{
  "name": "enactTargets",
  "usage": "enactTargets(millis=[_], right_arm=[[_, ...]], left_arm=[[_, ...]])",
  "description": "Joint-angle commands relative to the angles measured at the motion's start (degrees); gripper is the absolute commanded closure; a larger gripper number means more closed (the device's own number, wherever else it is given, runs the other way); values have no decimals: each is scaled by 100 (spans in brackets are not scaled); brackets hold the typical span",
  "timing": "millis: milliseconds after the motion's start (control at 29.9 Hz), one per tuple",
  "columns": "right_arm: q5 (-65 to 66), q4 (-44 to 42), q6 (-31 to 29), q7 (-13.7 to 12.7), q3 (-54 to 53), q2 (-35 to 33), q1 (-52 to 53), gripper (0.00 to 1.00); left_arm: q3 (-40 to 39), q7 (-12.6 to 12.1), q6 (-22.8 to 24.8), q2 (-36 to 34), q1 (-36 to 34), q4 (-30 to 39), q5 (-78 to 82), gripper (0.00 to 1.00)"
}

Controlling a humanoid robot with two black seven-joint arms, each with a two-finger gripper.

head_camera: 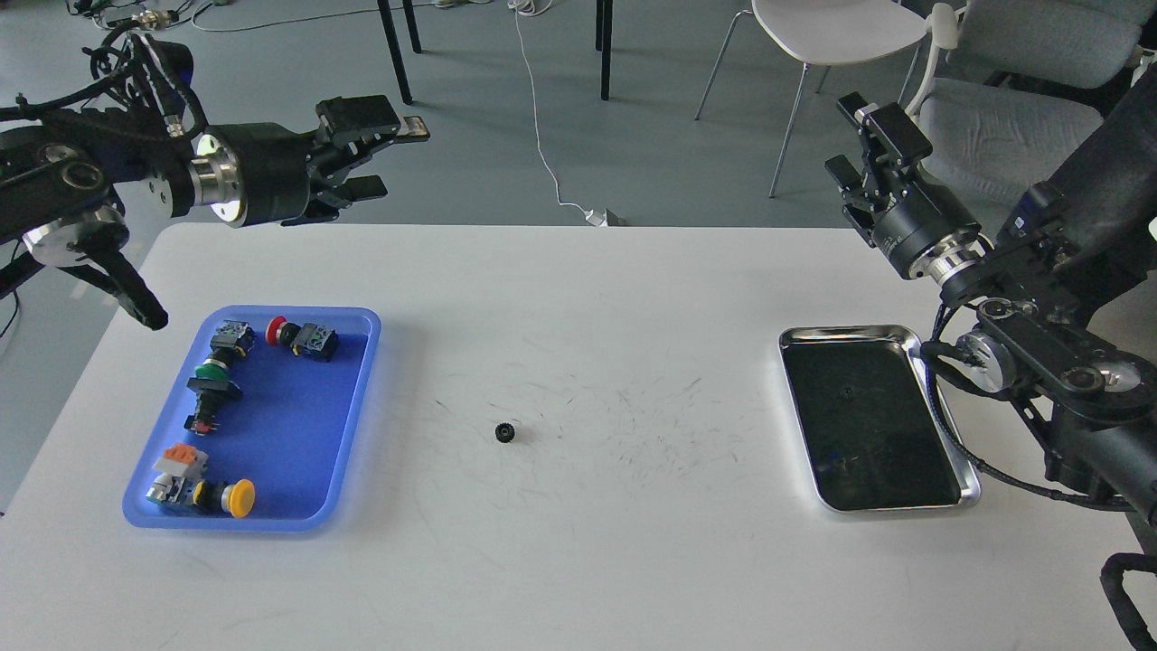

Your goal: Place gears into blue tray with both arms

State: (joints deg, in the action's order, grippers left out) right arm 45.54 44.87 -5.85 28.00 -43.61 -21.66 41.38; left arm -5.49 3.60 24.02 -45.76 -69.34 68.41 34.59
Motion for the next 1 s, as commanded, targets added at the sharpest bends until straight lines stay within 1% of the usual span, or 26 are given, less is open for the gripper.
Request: enactTargets(millis=[0,167,301,401,501,568,702,735,769,836,902,936,969], right_arm=[[-352,-13,40,0,-7,-67,-7,6],[-406,-13,119,0,-7,-163,-51,6],[-423,-5,189,0,-16,-164,-103,6],[-485,-4,242,0,-16,-225,-103,6],[-485,-4,242,0,-16,-260,-103,6],[-485,-4,242,0,-16,-286,-103,6],[-485,-4,242,0,-16,-339,-103,6],[-485,-4,242,0,-16,-339,-103,6],[-485,-4,242,0,-16,-339,-112,6],[-485,-4,242,0,-16,-348,-112,6],[-485,-4,242,0,-8,-348,-112,6],[-485,-13,242,0,-7,-348,-112,6],[-485,-13,234,0,-7,-339,-121,6]], left_arm=[[136,88,-98,154,60,137,739,1],[286,80,-336,305,60,357,1725,1],[531,53,-722,488,157,375,2357,1],[751,36,-1161,551,201,418,3077,1],[830,44,-1092,542,262,445,3272,1],[927,114,-1101,498,438,462,3526,1],[971,220,-1276,454,614,471,4282,1],[980,281,-1303,428,727,471,4414,1],[963,412,-1303,402,816,471,4459,1],[910,895,-1338,384,860,497,4451,1],[918,1553,-1303,305,913,637,4451,1],[945,1800,-1373,279,965,812,4520,1],[954,1837,-1408,252,1053,892,4547,1]])
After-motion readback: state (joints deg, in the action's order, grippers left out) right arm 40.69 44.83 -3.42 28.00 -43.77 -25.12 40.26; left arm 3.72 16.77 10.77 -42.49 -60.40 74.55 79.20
